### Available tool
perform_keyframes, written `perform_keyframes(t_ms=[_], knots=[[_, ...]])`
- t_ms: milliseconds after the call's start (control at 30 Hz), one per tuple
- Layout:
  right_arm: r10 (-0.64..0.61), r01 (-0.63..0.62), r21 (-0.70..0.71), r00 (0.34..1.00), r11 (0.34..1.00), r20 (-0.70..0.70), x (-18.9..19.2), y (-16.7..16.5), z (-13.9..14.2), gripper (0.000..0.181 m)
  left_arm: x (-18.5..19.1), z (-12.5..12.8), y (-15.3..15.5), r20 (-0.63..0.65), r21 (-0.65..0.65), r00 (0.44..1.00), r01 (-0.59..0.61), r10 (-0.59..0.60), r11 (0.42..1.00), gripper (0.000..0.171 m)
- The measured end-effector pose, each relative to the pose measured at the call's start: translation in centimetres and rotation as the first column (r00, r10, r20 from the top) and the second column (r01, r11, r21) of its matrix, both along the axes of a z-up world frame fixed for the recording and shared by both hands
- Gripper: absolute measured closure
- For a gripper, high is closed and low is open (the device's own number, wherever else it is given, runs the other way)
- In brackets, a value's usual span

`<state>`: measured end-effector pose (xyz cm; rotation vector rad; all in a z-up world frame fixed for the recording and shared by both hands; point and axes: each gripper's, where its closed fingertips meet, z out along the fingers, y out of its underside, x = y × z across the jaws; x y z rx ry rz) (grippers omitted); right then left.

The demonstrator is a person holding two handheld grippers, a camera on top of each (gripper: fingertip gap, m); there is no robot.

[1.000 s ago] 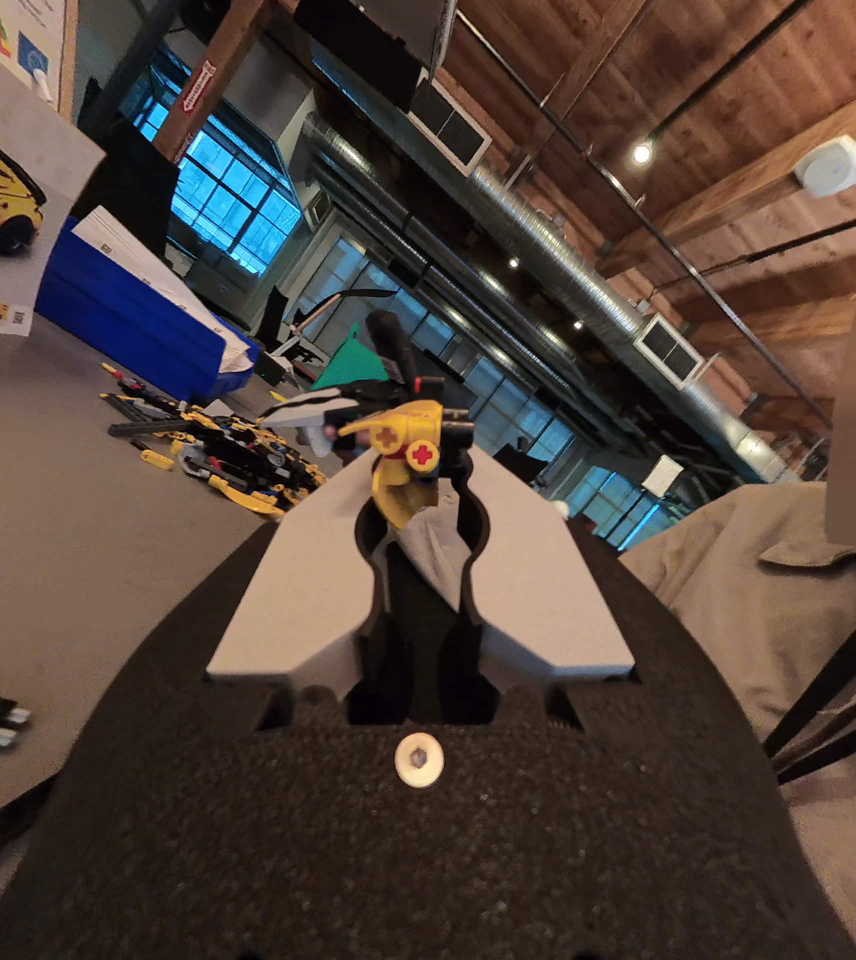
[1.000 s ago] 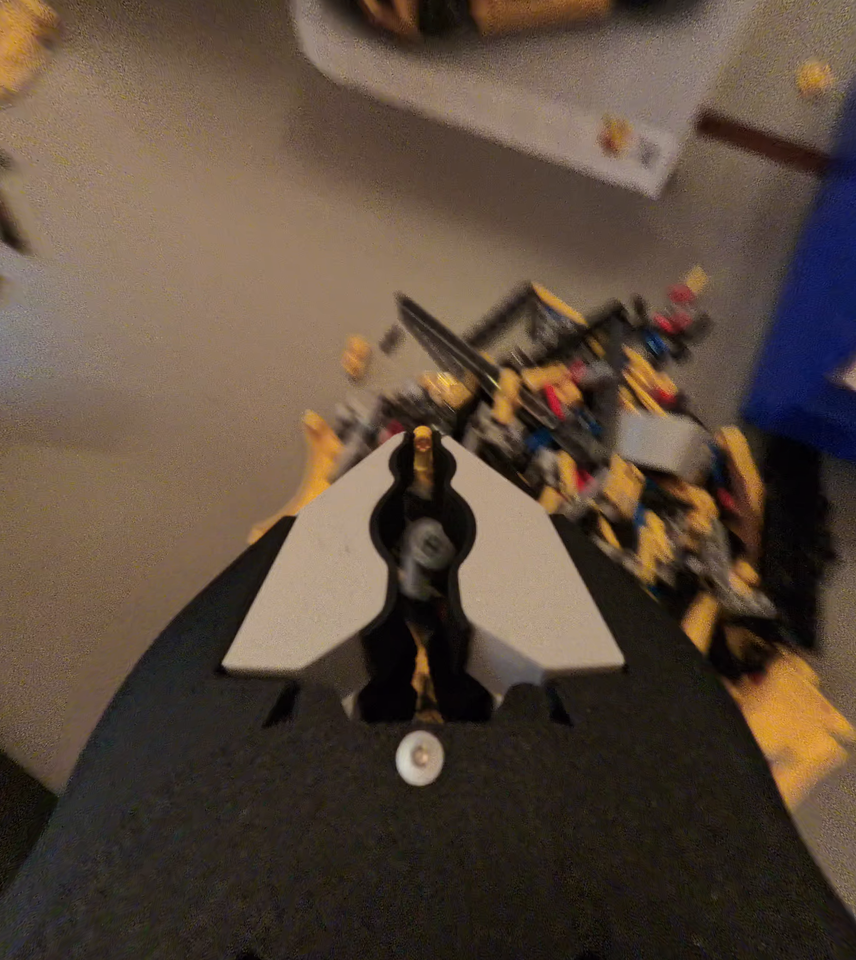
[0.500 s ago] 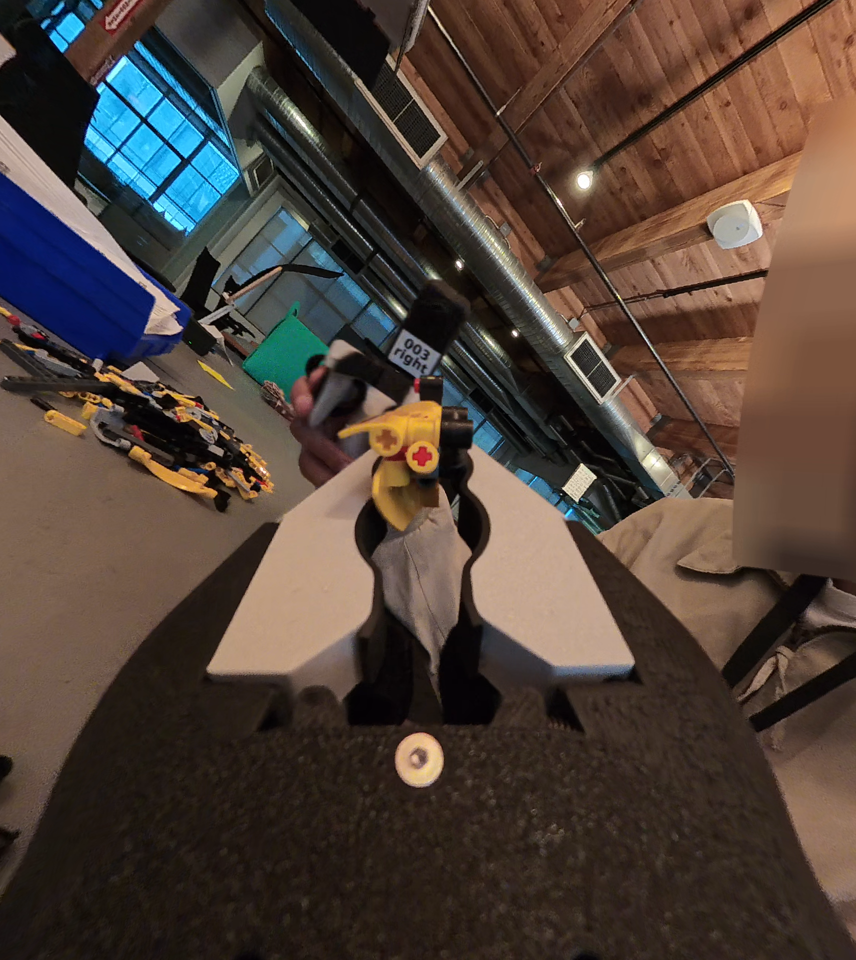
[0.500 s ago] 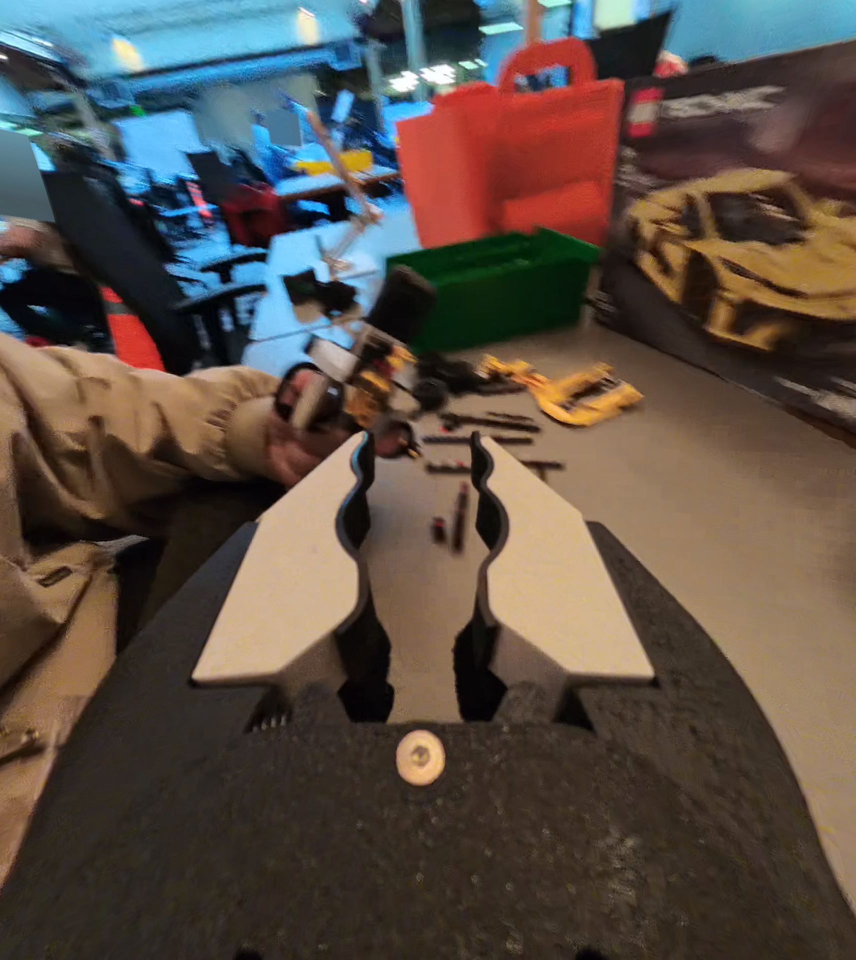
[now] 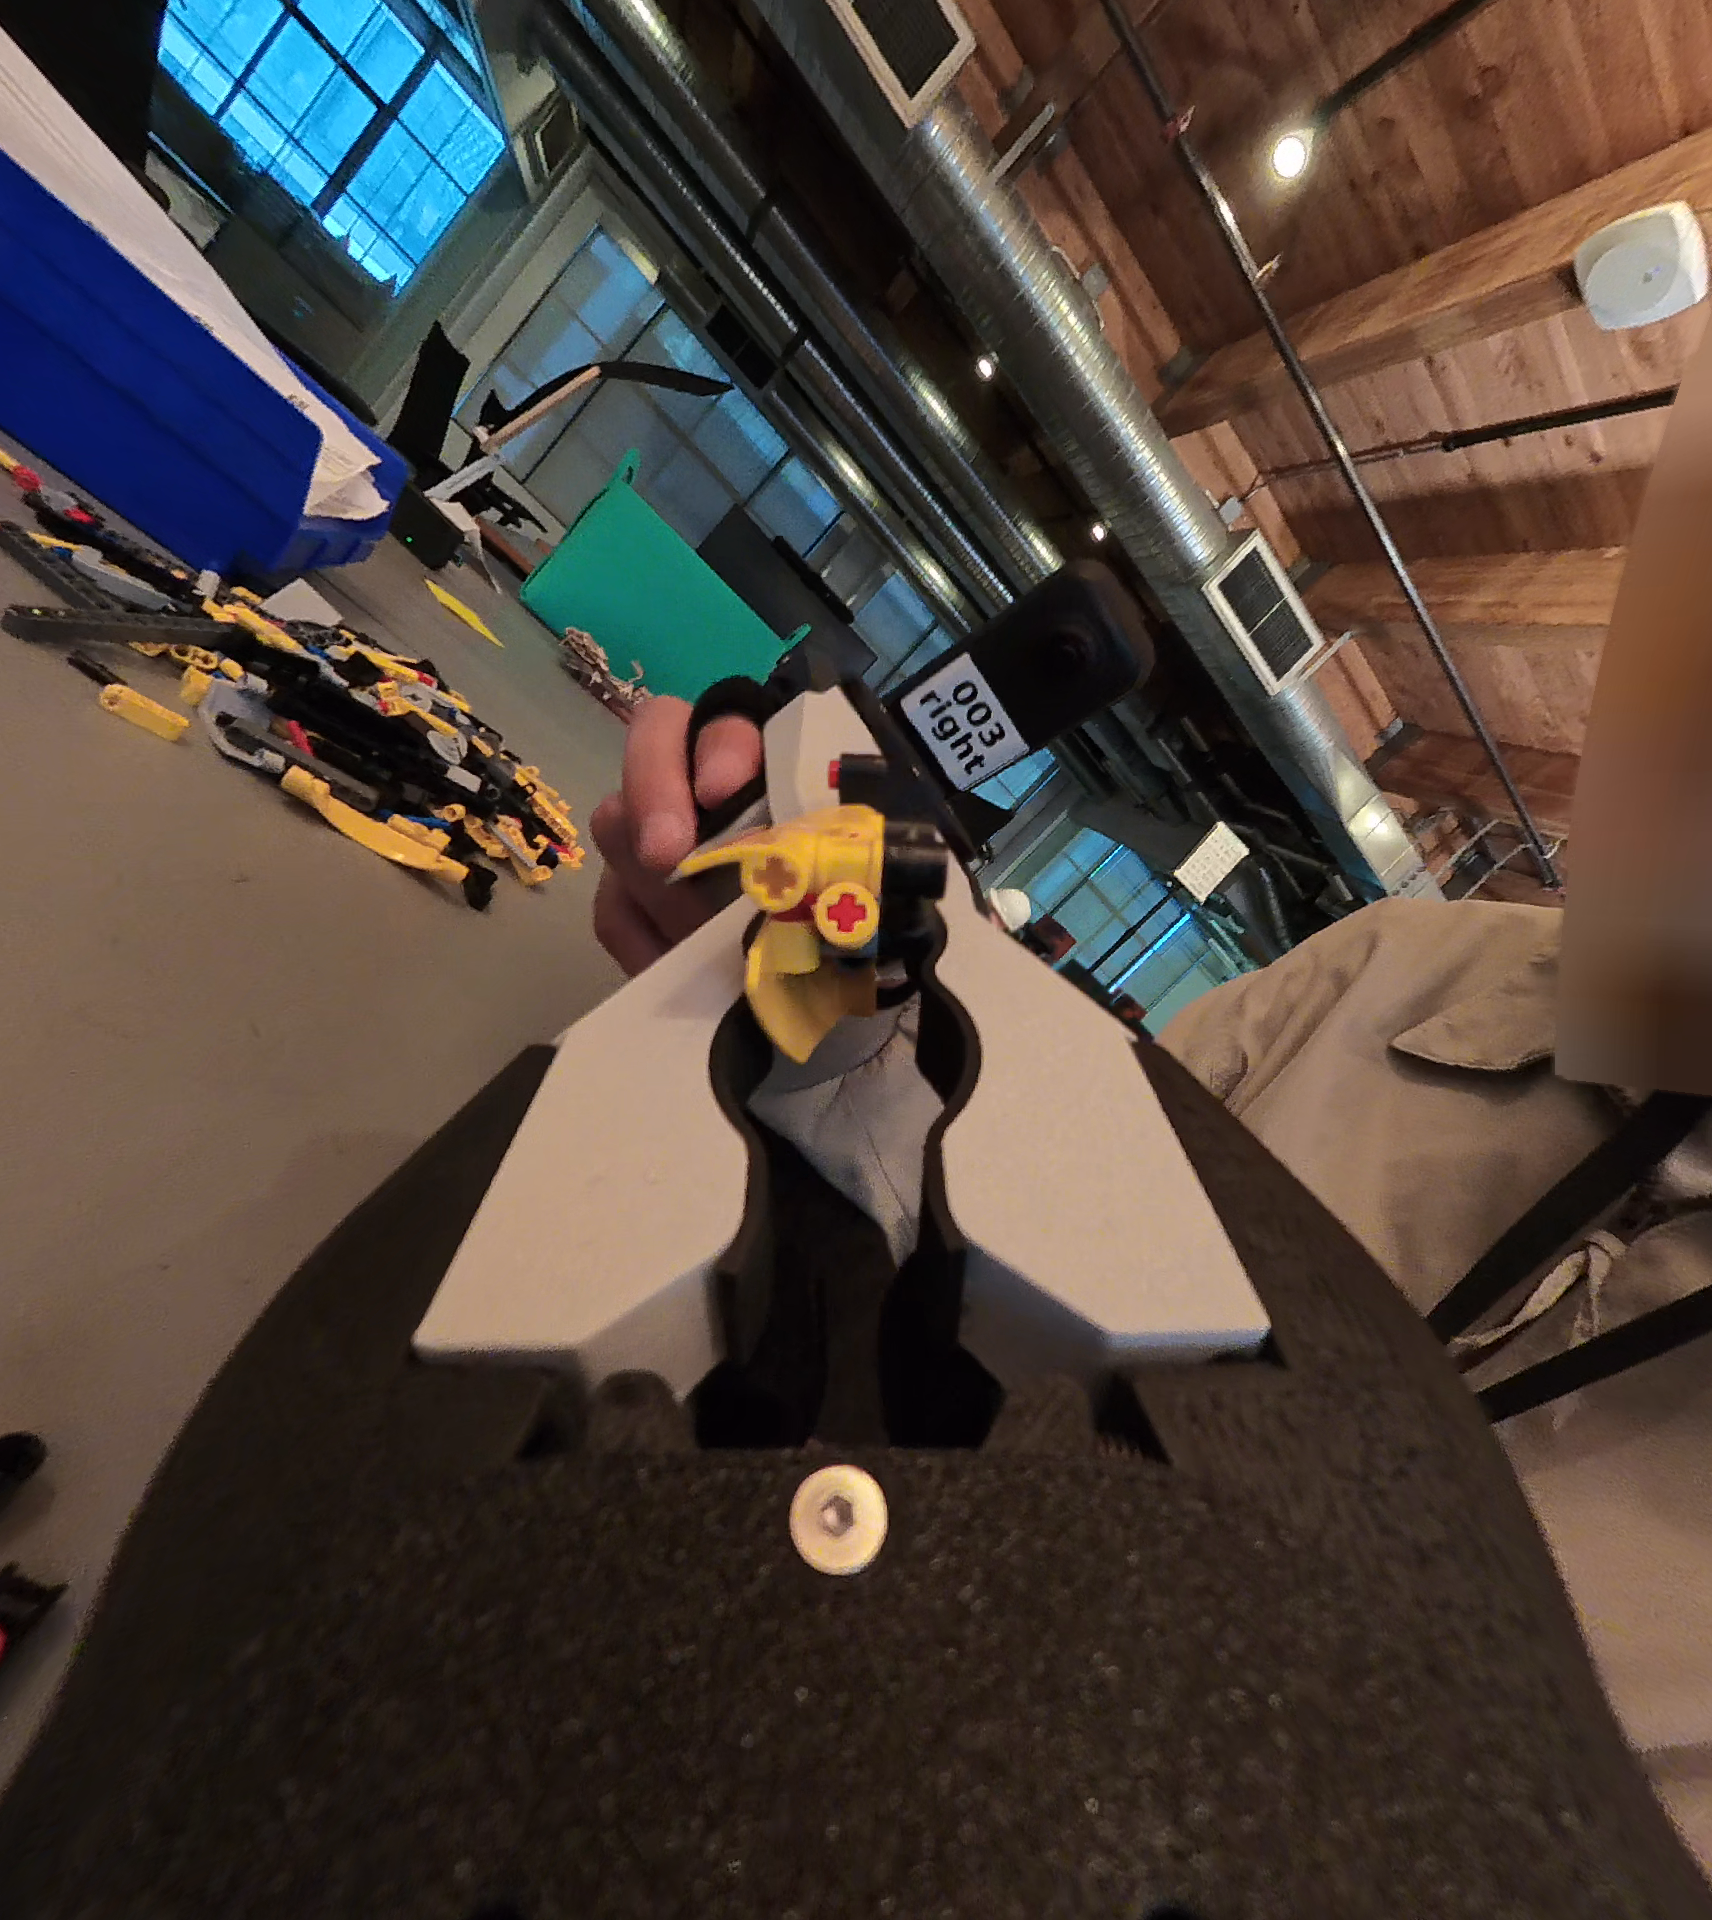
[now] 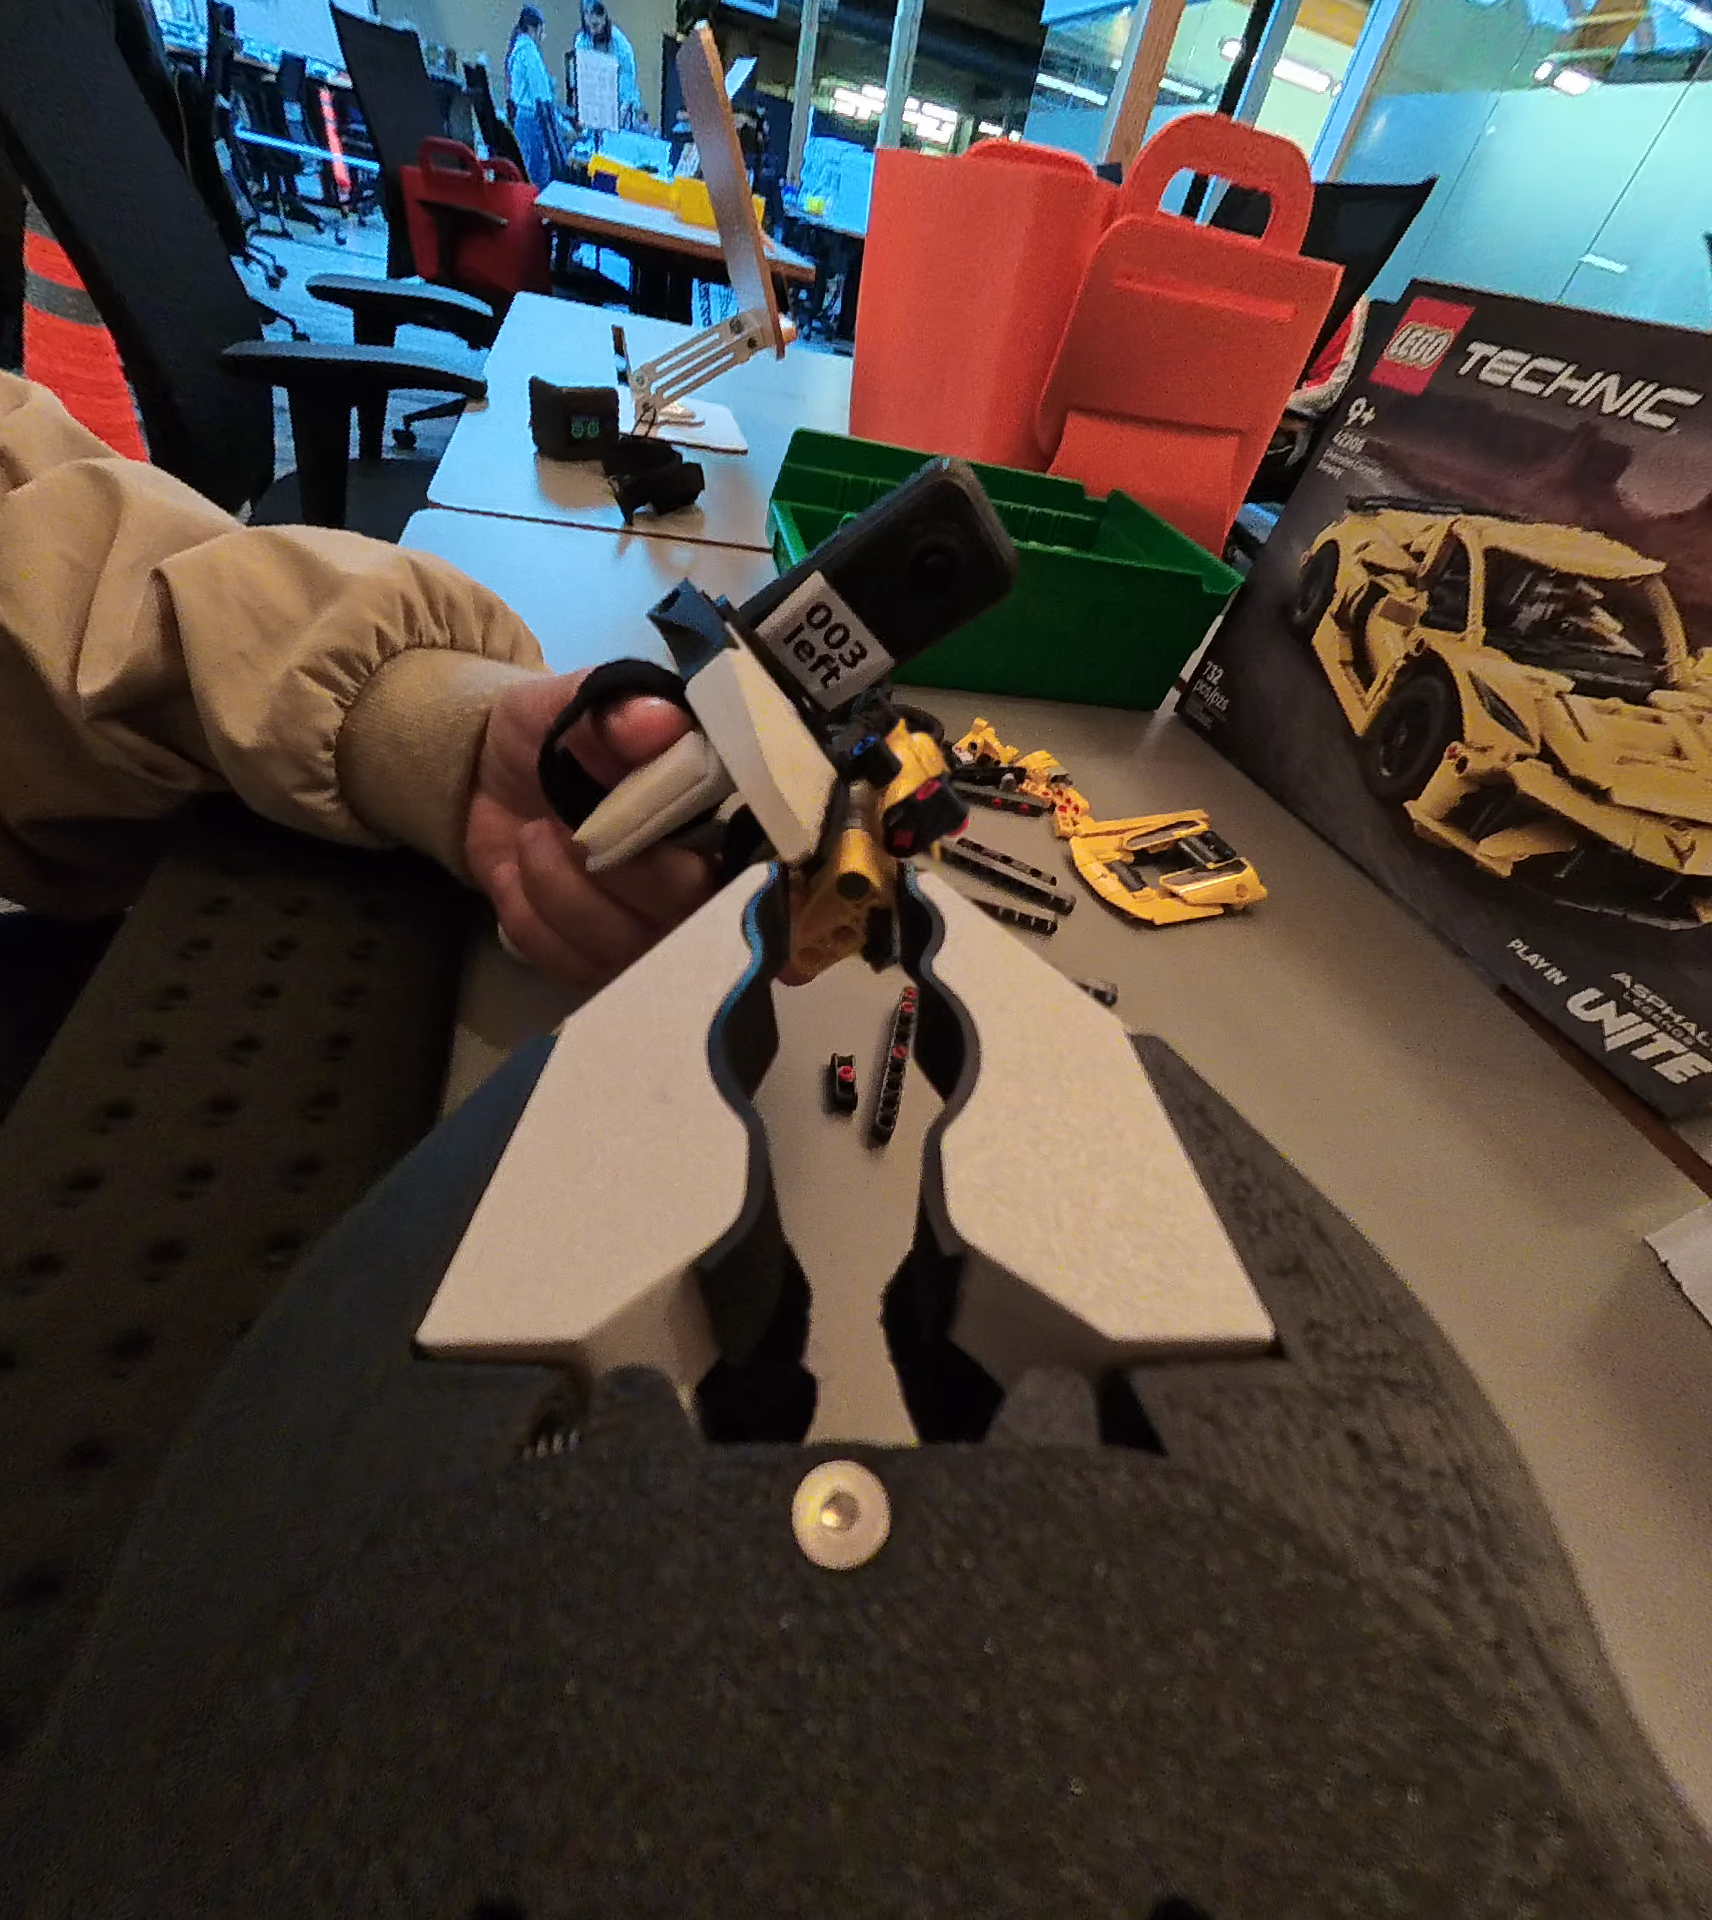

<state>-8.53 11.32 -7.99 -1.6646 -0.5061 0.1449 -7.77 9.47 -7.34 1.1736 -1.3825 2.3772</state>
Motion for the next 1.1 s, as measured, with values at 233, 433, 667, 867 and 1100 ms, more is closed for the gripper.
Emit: perform_keyframes(t_ms=[233,433,667,867,1100], knots=[[0.034,-0.035,0.006,0.999,0.999,0.008,0.0,-0.1,0.0,0.165,0.0,-0.1,0.0,0.004,0.016,1.000,-0.016,0.016,1.000,0.150],[0.023,-0.023,0.005,1.000,1.000,-0.014,0.6,-0.5,0.1,0.170,0.0,-0.3,0.2,-0.016,-0.004,1.000,-0.009,0.009,1.000,0.146],[-0.065,0.062,0.055,0.996,0.997,0.060,1.0,0.1,-0.3,0.167,0.6,-0.4,1.1,-0.026,-0.025,0.998,-0.051,0.050,0.998,0.148],[-0.143,0.139,0.038,0.978,0.990,0.153,1.7,0.4,-1.3,0.147,0.8,-0.6,1.6,-0.030,-0.008,0.996,-0.083,0.083,0.996,0.148],[-0.160,0.151,0.055,0.955,0.987,0.251,1.1,0.8,-1.7,0.156,0.7,-0.9,1.3,-0.051,0.001,0.997,-0.054,0.054,0.999,0.149]])
